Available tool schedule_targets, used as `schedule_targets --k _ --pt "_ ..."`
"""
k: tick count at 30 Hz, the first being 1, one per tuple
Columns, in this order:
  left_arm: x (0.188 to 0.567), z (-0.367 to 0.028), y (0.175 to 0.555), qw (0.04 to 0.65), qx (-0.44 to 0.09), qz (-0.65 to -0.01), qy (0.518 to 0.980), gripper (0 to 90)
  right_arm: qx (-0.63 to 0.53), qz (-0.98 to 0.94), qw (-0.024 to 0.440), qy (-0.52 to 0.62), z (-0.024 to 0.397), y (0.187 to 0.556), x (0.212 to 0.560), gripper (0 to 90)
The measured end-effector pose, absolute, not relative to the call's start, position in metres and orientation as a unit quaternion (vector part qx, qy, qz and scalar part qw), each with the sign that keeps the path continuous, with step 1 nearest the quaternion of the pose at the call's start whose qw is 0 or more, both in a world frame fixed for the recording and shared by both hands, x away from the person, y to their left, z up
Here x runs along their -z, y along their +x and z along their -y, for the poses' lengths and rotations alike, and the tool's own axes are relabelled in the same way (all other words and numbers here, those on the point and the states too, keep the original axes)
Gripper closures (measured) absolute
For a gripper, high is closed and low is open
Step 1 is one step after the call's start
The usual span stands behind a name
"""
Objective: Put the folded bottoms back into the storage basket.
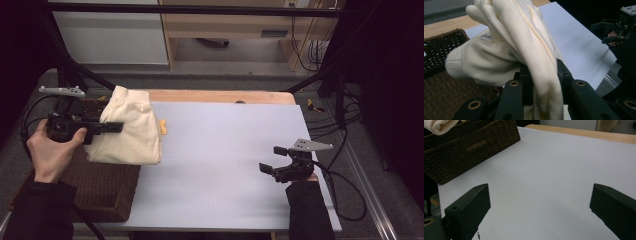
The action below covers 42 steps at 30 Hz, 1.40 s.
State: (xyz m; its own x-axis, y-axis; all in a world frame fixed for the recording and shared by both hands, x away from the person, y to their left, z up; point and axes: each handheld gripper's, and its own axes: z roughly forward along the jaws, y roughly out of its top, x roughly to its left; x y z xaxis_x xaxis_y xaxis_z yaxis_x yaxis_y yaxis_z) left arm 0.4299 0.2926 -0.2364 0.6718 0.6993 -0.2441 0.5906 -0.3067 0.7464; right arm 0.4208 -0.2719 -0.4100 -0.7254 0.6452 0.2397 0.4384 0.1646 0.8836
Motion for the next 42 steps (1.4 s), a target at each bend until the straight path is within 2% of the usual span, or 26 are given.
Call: schedule_targets --k 42 --pt "0.24 -0.357 0.422 0.43 -0.085 -0.447 0.78 72.6 -0.536 -0.758 0.097 0.359 0.272 0.421 0.411 3.4"
